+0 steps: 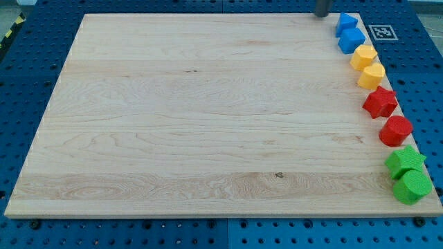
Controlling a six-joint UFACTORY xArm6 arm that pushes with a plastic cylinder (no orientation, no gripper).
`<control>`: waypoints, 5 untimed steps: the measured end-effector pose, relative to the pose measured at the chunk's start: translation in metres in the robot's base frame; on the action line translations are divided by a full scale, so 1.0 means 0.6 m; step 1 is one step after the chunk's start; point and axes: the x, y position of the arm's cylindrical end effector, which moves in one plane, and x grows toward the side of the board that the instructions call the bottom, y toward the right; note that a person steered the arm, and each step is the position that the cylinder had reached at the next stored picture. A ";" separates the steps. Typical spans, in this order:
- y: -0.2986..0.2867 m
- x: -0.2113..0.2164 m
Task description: Push blue cube diagonally below blue triangle
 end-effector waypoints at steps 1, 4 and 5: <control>0.100 0.000; 0.140 0.097; 0.140 0.103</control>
